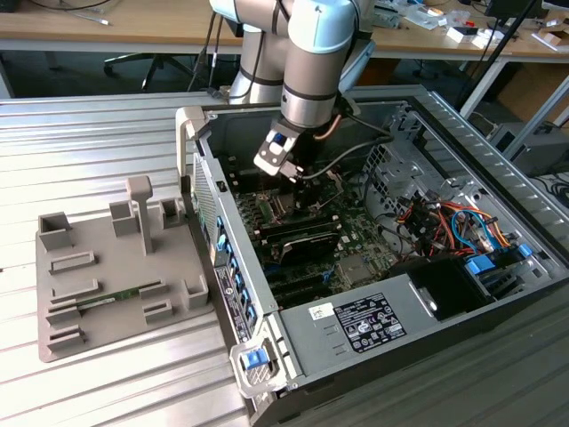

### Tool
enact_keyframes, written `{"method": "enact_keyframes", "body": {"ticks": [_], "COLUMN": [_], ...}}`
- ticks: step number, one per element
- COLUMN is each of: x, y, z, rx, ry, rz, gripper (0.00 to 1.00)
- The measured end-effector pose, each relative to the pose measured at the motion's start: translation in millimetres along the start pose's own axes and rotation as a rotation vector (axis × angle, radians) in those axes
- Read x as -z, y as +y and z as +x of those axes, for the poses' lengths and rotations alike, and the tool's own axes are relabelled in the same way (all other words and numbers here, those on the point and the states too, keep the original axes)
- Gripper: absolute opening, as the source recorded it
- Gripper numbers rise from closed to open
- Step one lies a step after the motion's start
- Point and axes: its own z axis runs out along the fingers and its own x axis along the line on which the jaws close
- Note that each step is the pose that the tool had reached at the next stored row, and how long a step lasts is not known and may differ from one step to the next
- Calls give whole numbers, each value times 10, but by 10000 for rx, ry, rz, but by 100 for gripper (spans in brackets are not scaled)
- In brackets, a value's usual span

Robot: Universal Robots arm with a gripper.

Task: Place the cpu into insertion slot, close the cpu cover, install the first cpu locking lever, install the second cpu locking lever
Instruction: 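Place the cpu into insertion slot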

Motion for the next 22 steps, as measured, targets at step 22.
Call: {"method": "enact_keyframes", "body": {"ticks": [22], "x": [-4], "y": [-32], "z": [3], "rx": [165], "ry": [12], "rz": [-53], "gripper": [62]}}
